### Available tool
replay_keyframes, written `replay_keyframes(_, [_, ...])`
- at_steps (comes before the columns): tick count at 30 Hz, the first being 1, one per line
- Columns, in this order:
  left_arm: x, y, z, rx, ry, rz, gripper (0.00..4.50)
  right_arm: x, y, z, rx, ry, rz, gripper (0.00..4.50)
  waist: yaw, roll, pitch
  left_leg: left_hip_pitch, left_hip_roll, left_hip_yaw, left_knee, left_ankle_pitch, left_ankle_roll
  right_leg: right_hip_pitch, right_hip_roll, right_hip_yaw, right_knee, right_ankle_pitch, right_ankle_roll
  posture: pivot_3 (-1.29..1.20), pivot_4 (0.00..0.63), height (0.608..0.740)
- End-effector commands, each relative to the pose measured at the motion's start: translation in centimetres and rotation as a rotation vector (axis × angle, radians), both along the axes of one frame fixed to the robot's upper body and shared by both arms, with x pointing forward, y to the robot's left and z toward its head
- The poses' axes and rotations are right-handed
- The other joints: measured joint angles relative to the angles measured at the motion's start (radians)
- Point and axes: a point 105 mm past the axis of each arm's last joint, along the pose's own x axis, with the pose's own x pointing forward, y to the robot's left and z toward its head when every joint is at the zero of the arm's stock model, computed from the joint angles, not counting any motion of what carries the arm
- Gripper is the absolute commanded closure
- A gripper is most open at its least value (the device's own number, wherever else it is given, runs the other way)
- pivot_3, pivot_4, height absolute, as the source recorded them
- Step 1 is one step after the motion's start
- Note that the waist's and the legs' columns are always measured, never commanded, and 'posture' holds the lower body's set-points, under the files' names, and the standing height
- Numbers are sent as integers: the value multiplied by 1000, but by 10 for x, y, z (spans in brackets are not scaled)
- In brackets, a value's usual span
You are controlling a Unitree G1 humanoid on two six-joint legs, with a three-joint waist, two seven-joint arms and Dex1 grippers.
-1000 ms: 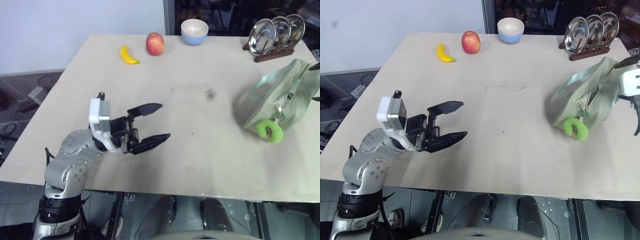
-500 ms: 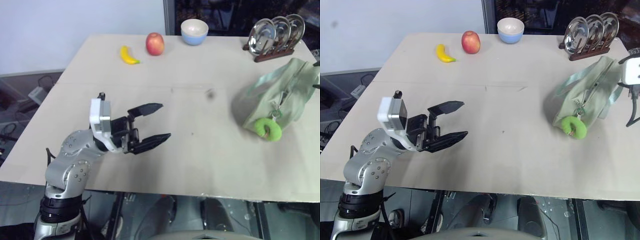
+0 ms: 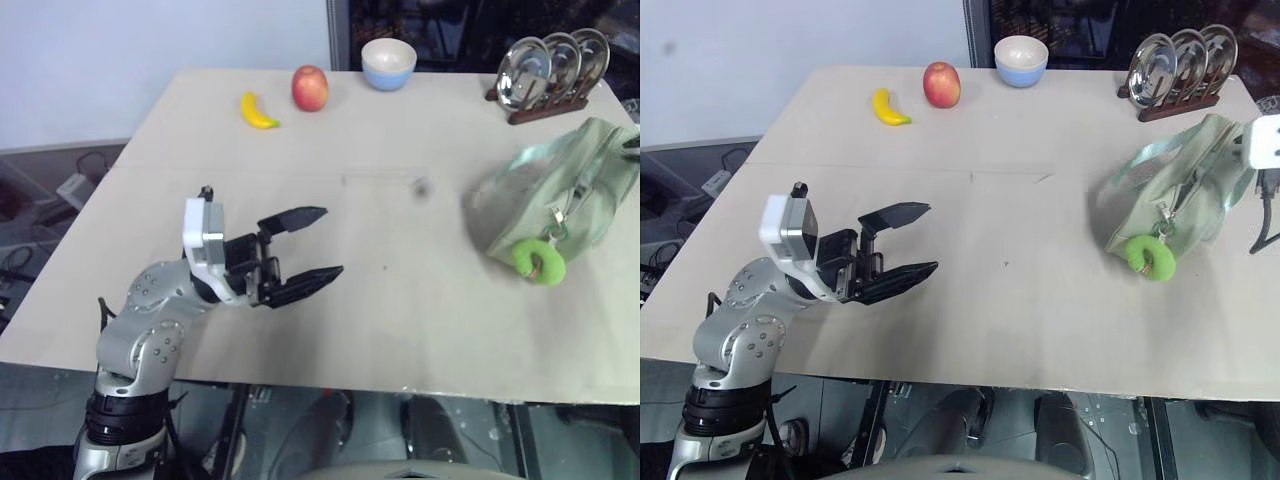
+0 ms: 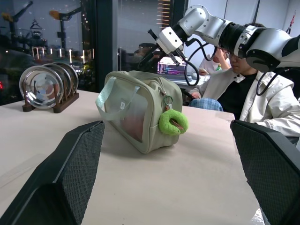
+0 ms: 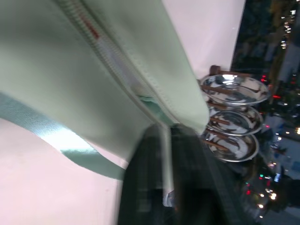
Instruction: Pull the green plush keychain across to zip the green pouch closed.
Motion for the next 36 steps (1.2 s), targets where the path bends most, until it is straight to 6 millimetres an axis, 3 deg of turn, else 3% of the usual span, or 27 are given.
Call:
replay_keyframes(1, [-3, 1, 5, -5, -33, 1, 0, -8, -6, 17, -60, -55, -7, 2902, 0, 0, 0, 0, 0, 0, 0, 0, 0, 0, 0, 0, 0, 0, 0, 0, 150, 740])
replay_keyframes(10, [-4, 2, 3, -4, -30, 12, 0, -25, -12, 33, -117, -28, -33, 2902, 1, 0, 0, 0, 0, 0, 0, 0, 0, 0, 0, 0, 0, 0, 0, 0, 150, 740])
replay_keyframes(16, [-4, 2, 2, -7, -29, 8, 0, -18, -11, 10, -152, 13, 4, 2902, 0, 1, 0, 0, 0, 0, 0, 0, 0, 0, 0, 0, 0, 0, 0, 0, 150, 740])
replay_keyframes(29, [-5, 2, 3, -3, -31, 17, 0, 3, 9, -18, -179, 33, 112, 2902, 0, 1, -1, 0, 0, 1, 0, 0, 0, 0, 1, 1, 1, 0, 0, 0, 150, 740])
replay_keyframes(32, [-5, 1, 3, -5, -32, 20, 0, 6, 9, -21, -168, 45, 107, 3688, -2, 1, -1, 0, 0, 1, 1, 0, 0, 0, 1, 1, 1, 0, 0, 0, 150, 740])
replay_keyframes(33, [-5, 1, 3, -5, -32, 21, 0, 8, 11, -18, -156, 31, 111, 4221, -2, 1, -1, 1, 1, 1, 1, 0, 0, 0, 1, 2, 2, 0, 0, 0, 150, 740])
replay_keyframes(34, [-5, 1, 3, -6, -32, 25, 0, 9, 13, -15, -148, 20, 114, 4452, -3, 1, -1, 1, 1, 1, 1, 0, 0, 0, 1, 2, 2, 0, 0, 0, 150, 740])
replay_keyframes(36, [-4, 1, 3, -8, -30, 35, 0, 15, 24, 0, -58, -34, 119, 4452, -7, 1, -1, 1, 1, 2, 1, 0, 0, 0, 2, 3, 3, 0, 0, 0, 150, 740])
